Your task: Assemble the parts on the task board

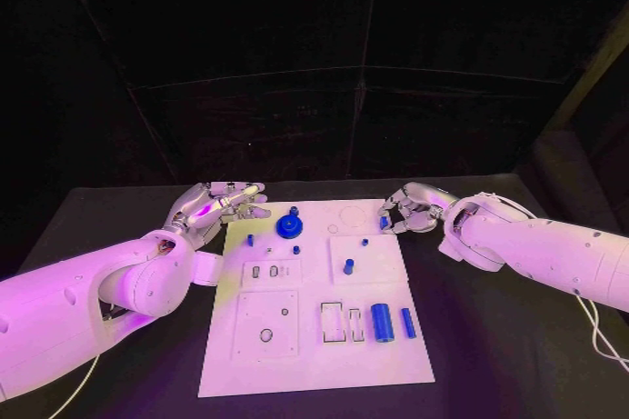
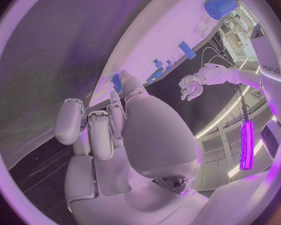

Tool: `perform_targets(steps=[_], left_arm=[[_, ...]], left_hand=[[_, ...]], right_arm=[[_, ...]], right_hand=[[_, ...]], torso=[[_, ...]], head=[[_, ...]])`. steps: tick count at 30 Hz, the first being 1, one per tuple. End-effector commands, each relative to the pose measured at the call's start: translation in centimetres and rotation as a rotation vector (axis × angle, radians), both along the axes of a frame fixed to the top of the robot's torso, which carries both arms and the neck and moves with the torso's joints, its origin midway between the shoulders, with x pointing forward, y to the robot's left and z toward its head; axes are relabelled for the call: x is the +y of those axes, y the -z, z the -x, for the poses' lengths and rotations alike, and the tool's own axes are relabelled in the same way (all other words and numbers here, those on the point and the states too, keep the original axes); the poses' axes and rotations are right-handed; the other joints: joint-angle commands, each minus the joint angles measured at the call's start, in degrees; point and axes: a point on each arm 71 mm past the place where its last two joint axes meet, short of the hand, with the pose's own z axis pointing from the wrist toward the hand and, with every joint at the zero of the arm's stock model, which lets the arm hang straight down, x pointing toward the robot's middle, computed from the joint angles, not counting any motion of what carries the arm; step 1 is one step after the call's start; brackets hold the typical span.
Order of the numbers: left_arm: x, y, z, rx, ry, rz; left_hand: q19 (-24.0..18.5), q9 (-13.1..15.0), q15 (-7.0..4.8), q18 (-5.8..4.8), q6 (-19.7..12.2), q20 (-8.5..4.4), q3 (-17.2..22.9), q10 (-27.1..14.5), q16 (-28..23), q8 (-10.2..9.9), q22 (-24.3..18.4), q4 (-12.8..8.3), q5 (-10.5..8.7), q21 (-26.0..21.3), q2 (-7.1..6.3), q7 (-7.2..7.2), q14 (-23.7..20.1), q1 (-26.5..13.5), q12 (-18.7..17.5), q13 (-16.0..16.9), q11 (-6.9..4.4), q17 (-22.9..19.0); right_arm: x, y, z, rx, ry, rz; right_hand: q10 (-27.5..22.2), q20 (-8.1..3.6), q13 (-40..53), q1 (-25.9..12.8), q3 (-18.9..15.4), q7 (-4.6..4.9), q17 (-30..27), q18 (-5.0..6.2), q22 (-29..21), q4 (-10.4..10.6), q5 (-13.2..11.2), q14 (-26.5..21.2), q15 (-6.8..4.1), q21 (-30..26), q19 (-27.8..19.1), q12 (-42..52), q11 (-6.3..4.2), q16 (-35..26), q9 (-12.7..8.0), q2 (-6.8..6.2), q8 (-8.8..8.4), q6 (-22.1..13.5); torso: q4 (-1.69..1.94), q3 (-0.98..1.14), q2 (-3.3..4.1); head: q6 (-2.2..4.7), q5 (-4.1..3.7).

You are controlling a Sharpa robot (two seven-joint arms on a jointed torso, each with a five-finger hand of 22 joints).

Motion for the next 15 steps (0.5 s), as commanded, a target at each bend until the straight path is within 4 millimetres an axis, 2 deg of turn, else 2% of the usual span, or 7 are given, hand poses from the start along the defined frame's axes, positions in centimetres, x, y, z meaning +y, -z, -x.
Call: perform_targets(steps=[1,7,15], left_arm=[[-0.14,-0.18,0.02,-0.014,0.016,0.004],[-0.1,-0.17,0.01,-0.014,0.015,0.003],[-0.1,-0.17,0.0,-0.014,0.015,0.003]], left_hand=[[0.21,-0.03,0.06,0.34,-0.01,-0.07,0.3,-0.32,-0.34,-0.22,-0.06,0.1,0.05,-0.24,-0.4,0.42,0.27,-0.24,-0.28,-0.08,0.22,0.05],[0.21,-0.03,0.06,0.34,-0.01,-0.07,0.3,-0.32,-0.34,-0.22,-0.06,0.1,0.05,-0.24,-0.4,0.42,0.27,-0.24,-0.28,-0.08,0.22,0.05],[0.21,-0.03,0.06,0.34,-0.01,-0.07,0.3,-0.32,-0.34,-0.22,-0.06,0.1,0.05,-0.24,-0.4,0.42,0.27,-0.24,-0.28,-0.08,0.22,0.05]], right_arm=[[-0.02,0.1,-0.03,0.01,0.0,0.022],[-0.01,0.15,-0.07,0.011,0.002,0.024],[0.32,0.21,-0.11,0.016,-0.005,0.021]], right_hand=[[0.41,-0.07,-1.35,-0.11,0.02,0.08,5.14,-0.54,0.13,-0.45,-0.24,4.01,-0.32,0.19,0.17,-0.11,-0.02,0.29,0.02,0.32,0.34,0.41],[0.5,-0.1,-1.26,-0.68,0.09,0.0,5.22,-0.57,0.27,-0.42,-0.41,4.03,-0.34,0.25,0.26,-0.03,-0.06,0.33,0.0,0.55,0.44,0.89],[0.95,-0.25,-0.69,-2.2,0.47,-0.43,5.78,-0.65,0.76,-0.05,-0.4,4.16,-0.57,0.49,0.56,0.47,-0.39,0.6,0.01,1.51,0.84,2.6]], torso=[[0.06,0.03,0.02],[0.01,0.02,-0.01],[0.03,0.06,-0.02]], head=[[-0.02,-0.11],[0.09,-0.12],[0.07,-0.19]])
